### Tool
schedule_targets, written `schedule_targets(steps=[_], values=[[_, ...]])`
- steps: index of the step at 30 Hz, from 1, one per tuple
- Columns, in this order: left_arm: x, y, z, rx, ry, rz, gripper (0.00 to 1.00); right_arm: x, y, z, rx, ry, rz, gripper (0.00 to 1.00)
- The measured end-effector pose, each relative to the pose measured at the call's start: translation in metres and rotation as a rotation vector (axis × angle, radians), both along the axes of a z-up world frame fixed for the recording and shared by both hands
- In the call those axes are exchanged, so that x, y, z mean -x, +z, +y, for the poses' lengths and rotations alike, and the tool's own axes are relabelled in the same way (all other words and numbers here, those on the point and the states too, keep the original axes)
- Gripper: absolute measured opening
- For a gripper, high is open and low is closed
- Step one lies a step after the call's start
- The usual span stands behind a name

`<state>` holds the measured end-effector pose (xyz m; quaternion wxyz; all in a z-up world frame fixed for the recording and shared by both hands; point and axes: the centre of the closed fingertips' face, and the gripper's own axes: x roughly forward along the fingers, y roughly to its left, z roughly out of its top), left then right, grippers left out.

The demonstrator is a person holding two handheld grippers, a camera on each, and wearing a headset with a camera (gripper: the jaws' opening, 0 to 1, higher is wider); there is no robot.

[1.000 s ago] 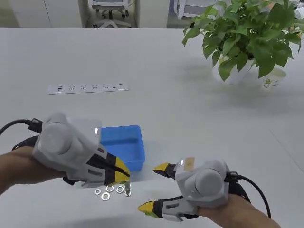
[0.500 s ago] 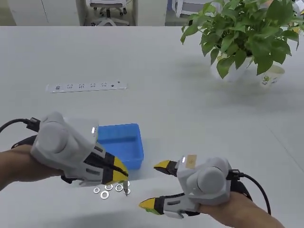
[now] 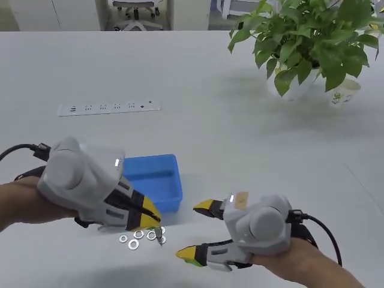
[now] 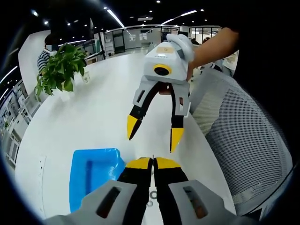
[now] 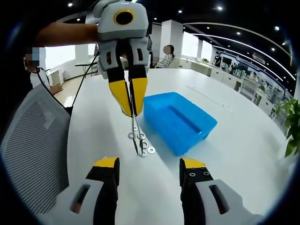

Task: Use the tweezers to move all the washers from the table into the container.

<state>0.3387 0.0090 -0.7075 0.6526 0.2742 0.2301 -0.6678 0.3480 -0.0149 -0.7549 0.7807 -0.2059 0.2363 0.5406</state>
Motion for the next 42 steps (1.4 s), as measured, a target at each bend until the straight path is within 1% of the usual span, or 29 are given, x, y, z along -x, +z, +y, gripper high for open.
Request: schedule_targets(steps=[8,15,17,19,24,28,33,42], values=[[-0.001,-0.001,0.000,-0.006,0.001,0.001,0.05,-0.003,0.000,0.008,-0.002,0.034,0.002,0.49],[-0.003,0.000,-0.002,-0.004,0.016,0.013,0.05,-0.002,-0.004,0.018,0.006,0.091,0.010,0.40],[-0.003,-0.001,-0.002,-0.004,0.019,0.014,0.05,0.001,-0.007,0.021,0.017,0.116,0.010,0.37],[-0.004,-0.001,-0.002,-0.005,0.023,0.015,0.05,0.003,-0.008,0.024,0.030,0.142,0.000,0.35],[-0.006,-0.001,-0.001,-0.007,0.042,0.018,0.05,0.004,-0.013,0.029,0.047,0.185,-0.009,0.29],[-0.006,-0.002,-0.002,-0.004,0.037,0.017,0.05,0.003,-0.017,0.034,0.060,0.216,-0.013,0.26],[-0.006,-0.002,-0.004,0.000,0.037,0.017,0.05,0.003,-0.020,0.038,0.068,0.243,-0.007,0.21],[-0.005,-0.002,-0.004,-0.001,0.033,0.020,0.05,0.002,-0.025,0.046,0.079,0.268,-0.002,0.15]])
